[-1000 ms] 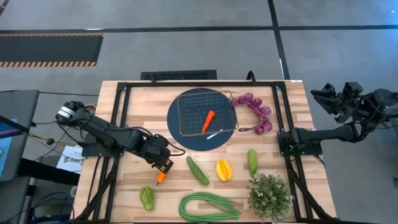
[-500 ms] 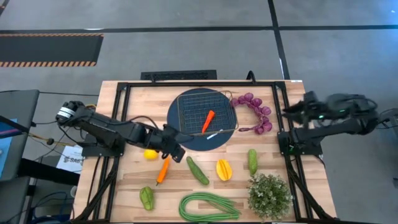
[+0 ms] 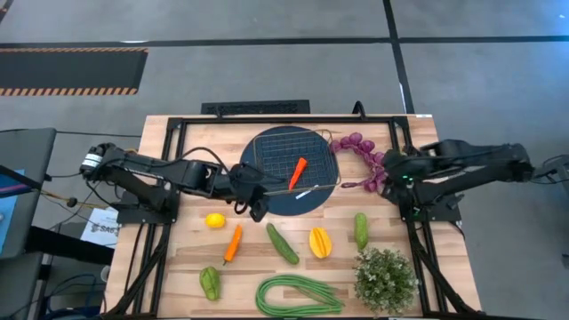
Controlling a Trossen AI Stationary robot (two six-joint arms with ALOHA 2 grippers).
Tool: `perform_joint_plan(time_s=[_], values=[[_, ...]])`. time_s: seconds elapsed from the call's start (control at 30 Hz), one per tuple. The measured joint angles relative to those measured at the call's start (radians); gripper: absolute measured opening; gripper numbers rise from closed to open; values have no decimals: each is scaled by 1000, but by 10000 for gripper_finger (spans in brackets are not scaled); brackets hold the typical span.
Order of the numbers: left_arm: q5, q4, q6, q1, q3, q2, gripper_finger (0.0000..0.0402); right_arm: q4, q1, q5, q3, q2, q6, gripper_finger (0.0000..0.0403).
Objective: Build produce basket
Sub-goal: Put the garlic into the wire basket
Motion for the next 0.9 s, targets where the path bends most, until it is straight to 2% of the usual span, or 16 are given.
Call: perform_joint_plan(time_s=[0.2,0.37,0.47,0.73,0.9], values=[[5,-8,113,22,6,0,137,74,-12,-13,0,159,-22,195],[5,-50,163,39,7,0,137,226,-15,-23,0,260,-69,195],[5,-61,183,49,7,0,137,250,-48,-25,-5,311,-89,194],[4,-86,219,50,7,-1,137,392,-178,-144,-187,310,-116,193],[0,-88,220,59,7,-1,137,476,-264,-192,-266,292,-219,193]])
